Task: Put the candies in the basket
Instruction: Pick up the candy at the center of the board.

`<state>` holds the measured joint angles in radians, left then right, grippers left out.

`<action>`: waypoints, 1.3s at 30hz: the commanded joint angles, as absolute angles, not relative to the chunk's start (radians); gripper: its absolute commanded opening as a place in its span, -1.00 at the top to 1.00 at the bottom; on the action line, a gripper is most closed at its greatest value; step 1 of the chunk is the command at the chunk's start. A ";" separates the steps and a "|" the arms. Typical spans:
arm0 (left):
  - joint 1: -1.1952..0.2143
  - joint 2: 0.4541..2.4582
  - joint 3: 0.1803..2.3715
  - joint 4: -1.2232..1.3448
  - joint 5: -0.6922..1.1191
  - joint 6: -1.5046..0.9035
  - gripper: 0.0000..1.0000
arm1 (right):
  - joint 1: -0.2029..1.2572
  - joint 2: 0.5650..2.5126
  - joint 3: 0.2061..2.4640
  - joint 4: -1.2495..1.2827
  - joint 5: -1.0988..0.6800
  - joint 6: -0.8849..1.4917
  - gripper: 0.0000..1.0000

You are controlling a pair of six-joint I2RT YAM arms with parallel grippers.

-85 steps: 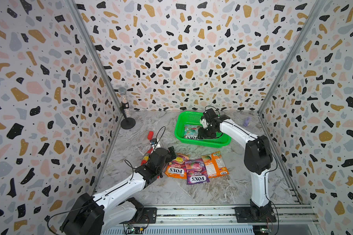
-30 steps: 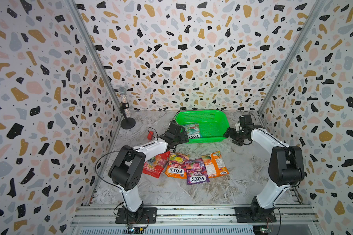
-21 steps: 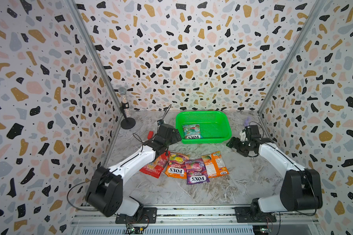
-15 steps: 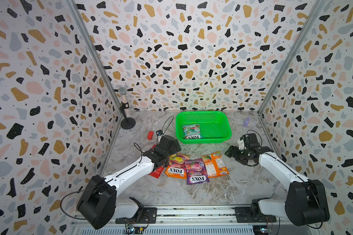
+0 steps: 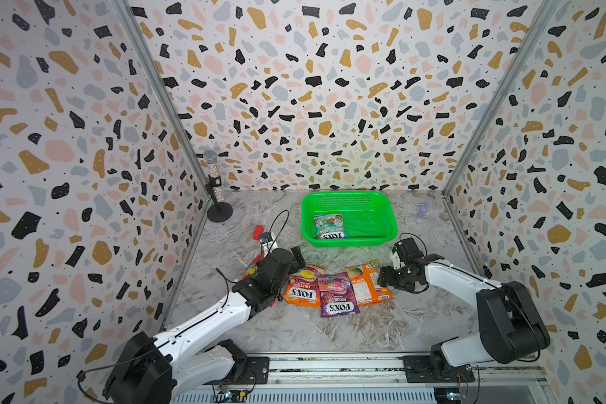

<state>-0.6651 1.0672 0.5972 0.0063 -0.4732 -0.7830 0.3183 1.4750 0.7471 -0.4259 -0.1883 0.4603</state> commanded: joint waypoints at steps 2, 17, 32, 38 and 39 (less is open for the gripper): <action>-0.670 1.047 0.526 0.128 -0.566 -0.809 -0.99 | 0.324 1.499 0.738 -0.371 -0.230 0.450 -0.42; -0.664 1.083 0.525 0.152 -0.555 -0.831 -0.99 | 0.342 1.479 0.690 -0.292 -0.252 0.468 -0.01; -0.663 1.210 0.587 0.194 -0.365 -0.722 -0.99 | 0.352 1.357 0.622 -0.286 -0.189 0.472 1.00; -0.663 1.252 0.600 0.209 -0.331 -0.709 -0.99 | 0.352 1.271 0.676 -0.355 -0.168 0.450 1.00; -0.663 1.252 0.602 0.209 -0.316 -0.708 -0.99 | 0.352 1.264 0.684 -0.364 -0.177 0.452 1.00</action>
